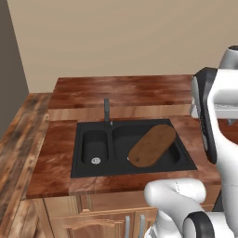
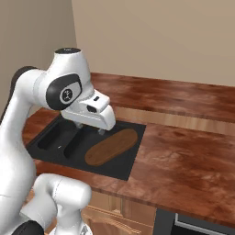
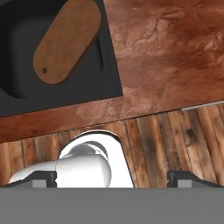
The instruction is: Move the cutting board and knife to the sink. Then move spray from the cabinet to the counter.
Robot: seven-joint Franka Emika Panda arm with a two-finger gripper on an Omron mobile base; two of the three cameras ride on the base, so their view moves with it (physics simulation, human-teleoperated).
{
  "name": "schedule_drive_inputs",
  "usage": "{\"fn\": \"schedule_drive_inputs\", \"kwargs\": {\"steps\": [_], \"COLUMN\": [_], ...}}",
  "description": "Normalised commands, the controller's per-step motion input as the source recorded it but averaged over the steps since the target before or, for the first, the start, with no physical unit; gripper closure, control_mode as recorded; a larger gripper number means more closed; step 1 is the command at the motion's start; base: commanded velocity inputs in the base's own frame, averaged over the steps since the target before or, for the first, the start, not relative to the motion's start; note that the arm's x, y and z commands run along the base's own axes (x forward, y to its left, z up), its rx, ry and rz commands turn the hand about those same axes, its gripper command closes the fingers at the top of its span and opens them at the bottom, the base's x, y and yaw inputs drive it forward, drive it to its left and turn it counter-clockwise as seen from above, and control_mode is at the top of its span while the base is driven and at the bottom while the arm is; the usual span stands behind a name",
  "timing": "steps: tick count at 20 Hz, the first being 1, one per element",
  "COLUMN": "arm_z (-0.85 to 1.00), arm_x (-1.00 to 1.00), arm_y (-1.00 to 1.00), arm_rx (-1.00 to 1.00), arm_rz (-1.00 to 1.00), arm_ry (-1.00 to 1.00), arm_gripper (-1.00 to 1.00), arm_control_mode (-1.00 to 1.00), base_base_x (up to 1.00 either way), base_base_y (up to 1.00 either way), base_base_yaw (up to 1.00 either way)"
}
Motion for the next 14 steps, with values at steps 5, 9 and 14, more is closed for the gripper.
{"fn": "schedule_drive_inputs", "kwargs": {"steps": [5, 9, 14], "arm_z": [0.08, 0.06, 0.1], "arm_x": [-0.31, -0.02, 0.0], "arm_y": [0.44, 0.3, 0.39], "arm_rx": [0.0, 0.0, 0.0], "arm_rz": [0.01, 0.08, 0.06], "arm_ry": [0.02, 0.0, 0.02], "arm_gripper": [-1.0, -1.0, -1.0], "arm_control_mode": [-1.0, -1.0, -1.0], "base_base_x": [0.0, 0.0, 0.0], "base_base_y": [0.0, 0.0, 0.0], "base_base_yaw": [0.0, 0.0, 0.0]}}
